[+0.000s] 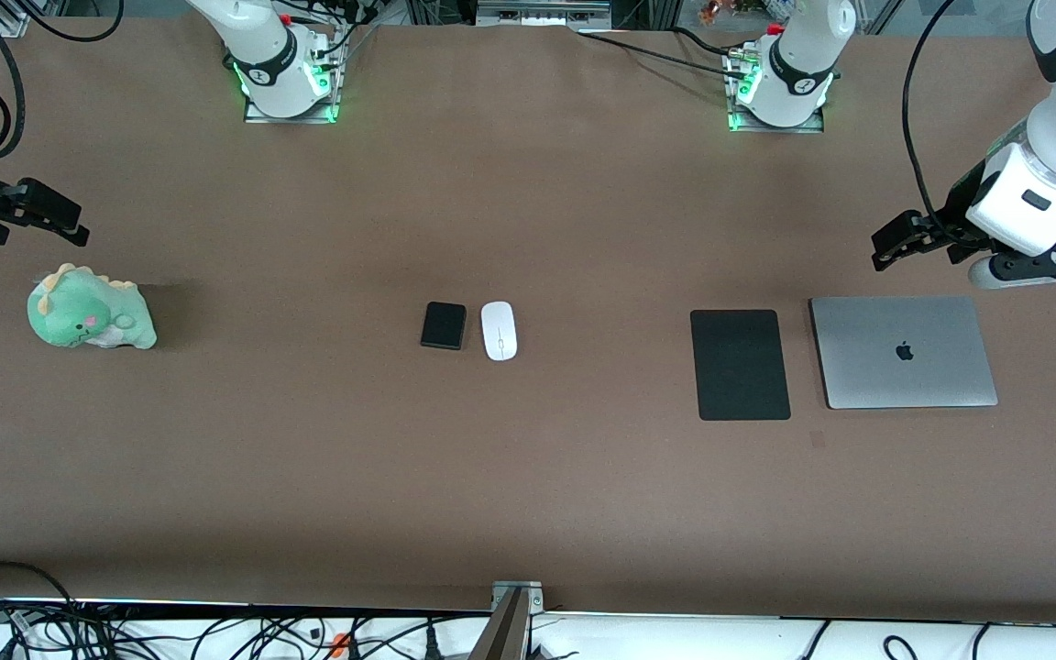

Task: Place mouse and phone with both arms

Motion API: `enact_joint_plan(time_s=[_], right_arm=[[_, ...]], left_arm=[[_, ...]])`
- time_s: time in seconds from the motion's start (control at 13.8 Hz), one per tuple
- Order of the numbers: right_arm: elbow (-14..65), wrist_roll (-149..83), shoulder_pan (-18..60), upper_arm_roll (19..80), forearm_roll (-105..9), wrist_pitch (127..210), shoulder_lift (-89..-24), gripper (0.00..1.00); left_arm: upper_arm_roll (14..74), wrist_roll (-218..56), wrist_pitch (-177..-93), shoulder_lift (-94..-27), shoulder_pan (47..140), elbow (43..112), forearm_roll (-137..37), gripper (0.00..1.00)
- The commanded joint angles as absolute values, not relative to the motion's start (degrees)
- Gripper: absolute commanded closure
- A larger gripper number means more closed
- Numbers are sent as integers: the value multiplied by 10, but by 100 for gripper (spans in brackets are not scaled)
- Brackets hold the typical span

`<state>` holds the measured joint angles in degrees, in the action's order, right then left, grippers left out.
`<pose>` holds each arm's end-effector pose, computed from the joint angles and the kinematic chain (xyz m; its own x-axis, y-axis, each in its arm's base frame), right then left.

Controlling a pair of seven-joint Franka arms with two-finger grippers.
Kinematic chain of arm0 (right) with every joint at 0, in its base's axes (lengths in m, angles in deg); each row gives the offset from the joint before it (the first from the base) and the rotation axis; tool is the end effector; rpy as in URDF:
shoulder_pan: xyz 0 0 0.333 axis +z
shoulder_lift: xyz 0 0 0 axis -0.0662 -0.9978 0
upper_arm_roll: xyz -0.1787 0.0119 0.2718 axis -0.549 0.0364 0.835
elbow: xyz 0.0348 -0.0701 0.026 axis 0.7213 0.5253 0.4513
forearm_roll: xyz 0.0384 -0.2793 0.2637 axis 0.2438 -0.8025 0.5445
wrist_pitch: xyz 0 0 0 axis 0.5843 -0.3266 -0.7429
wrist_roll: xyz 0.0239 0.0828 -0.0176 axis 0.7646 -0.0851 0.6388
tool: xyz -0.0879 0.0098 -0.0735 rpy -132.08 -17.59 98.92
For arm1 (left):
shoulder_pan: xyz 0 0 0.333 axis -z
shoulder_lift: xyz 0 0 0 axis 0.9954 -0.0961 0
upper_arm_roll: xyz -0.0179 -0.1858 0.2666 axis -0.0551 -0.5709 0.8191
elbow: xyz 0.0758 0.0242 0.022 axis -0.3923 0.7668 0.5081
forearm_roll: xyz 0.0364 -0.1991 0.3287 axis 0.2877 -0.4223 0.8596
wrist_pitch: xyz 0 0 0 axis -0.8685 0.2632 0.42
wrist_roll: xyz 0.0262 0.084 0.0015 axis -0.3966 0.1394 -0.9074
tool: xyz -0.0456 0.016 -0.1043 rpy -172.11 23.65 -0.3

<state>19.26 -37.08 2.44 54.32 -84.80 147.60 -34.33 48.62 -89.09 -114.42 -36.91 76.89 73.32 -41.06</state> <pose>0.5594 -0.0204 0.6054 0.9995 -0.0183 0.0244 -0.0182 -0.9998 -0.0046 0.5621 -0.0586 0.5776 0.9899 0.1414 -0.0039 0.1414 -0.9899 0.0101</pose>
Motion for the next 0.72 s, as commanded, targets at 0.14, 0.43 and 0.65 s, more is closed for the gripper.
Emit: enact_joint_plan(time_s=[0.14,0.43,0.65], right_arm=[[201,-371,24,544,-837,1472,-332,0],[202,-371,24,544,-836,1472,-332,0],[202,-371,24,544,-837,1472,-332,0]], left_arm=[[480,-880,-1137,-372,768,717,-406,0],[480,-880,-1135,-372,768,715,-412,0],[479,-880,-1135,-372,770,714,-412,0]])
